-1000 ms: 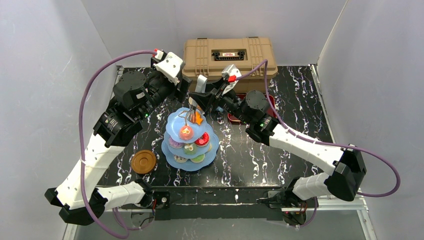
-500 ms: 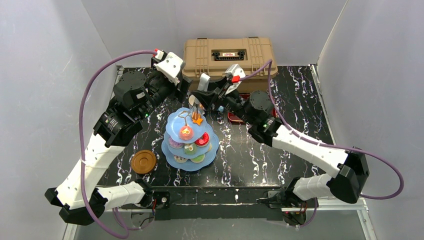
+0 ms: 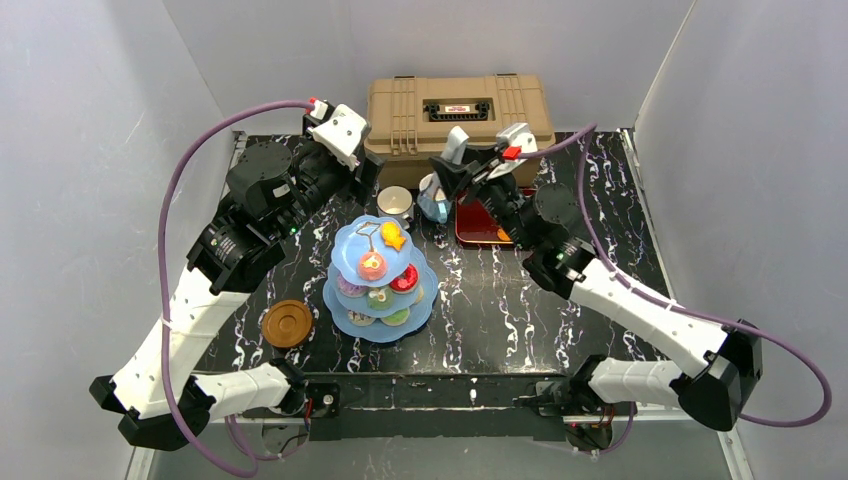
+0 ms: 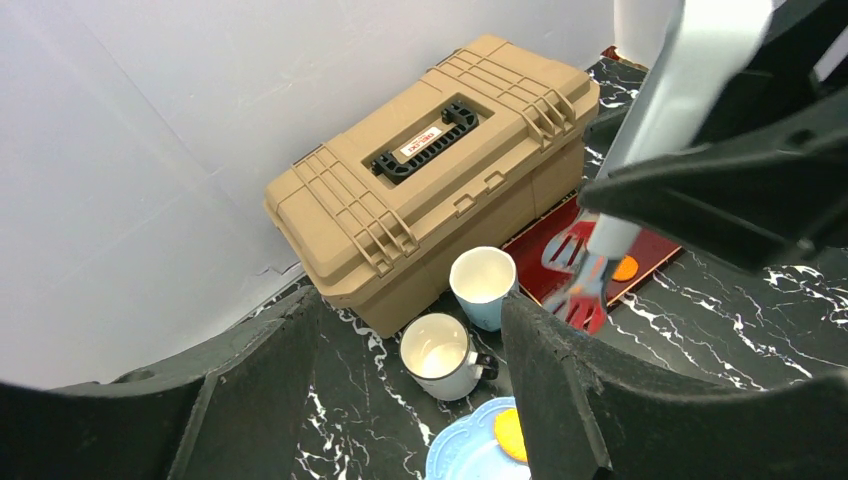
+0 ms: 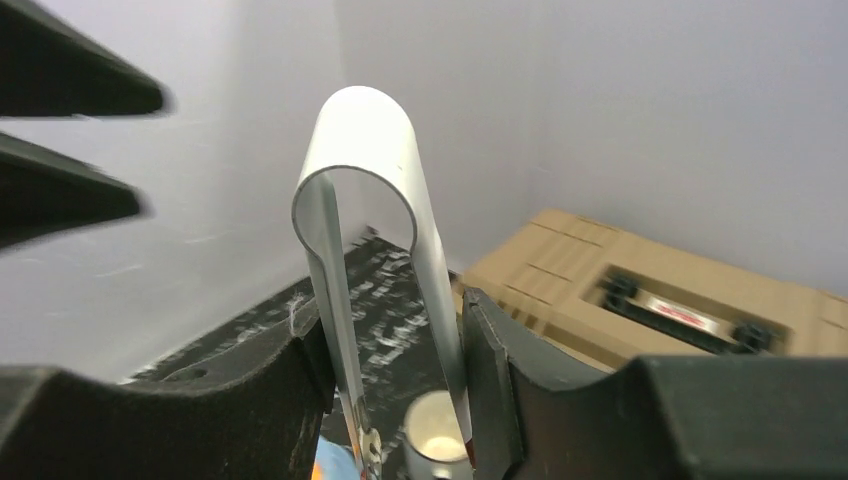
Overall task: Serve the afternoon tea
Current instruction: Place the desert on the desert table, then pick up the desert from the tray.
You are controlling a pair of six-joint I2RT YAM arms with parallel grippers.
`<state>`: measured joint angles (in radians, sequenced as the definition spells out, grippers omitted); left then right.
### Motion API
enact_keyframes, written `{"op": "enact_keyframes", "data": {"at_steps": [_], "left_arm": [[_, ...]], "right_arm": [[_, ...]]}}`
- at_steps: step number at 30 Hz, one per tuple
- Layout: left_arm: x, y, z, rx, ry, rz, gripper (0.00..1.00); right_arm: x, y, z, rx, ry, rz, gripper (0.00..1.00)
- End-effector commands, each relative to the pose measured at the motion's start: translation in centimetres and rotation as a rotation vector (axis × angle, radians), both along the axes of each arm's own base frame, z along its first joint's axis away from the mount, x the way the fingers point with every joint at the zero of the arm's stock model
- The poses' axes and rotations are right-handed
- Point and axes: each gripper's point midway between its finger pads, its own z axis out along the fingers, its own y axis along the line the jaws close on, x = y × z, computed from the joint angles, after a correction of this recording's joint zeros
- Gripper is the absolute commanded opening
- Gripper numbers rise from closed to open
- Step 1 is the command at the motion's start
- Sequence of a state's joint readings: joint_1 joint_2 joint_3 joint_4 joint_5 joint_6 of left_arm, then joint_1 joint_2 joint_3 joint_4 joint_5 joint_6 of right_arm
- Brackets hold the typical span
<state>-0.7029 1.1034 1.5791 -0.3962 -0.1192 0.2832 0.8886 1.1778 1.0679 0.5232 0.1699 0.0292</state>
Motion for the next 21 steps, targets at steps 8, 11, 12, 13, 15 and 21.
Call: {"op": "enact_keyframes", "data": {"at_steps": [8, 11, 12, 13, 15, 21], "left_arm": [[-0.3, 0.3, 1.8, -0.037, -0.038, 0.0, 0.64], [-0.3, 0.3, 1.7, -0.038, -0.038, -0.002, 0.64], [-0.3, 0.3, 1.7, -0.039, -0.038, -0.002, 0.64], [-0.3, 0.2, 1.6, -0.039, -0.036, -0.002, 0.64], [-0.2, 0.2, 1.5, -0.039, -0.035, -0.002, 0.64], [-0.2, 0.2, 1.3, -0.035, -0.031, -0.002, 0.64]], "right_arm": [[8.0, -9.2, -6.3, -0.035, 0.099, -0.337, 0.52], [9.9, -11.3, -9.1, -0.071, 0.144, -0.41, 0.53], [10.5, -12.0, -10.1, -0.08, 0.162, -0.432, 0.53], [11.0, -12.6, -11.1, -0.088, 0.176, -0.45, 0.53], [12.0, -13.7, -13.2, -0.105, 0.208, -0.488, 0.53], [14.1, -15.0, -17.0, -0.143, 0.261, -0.539, 0.54]]}}
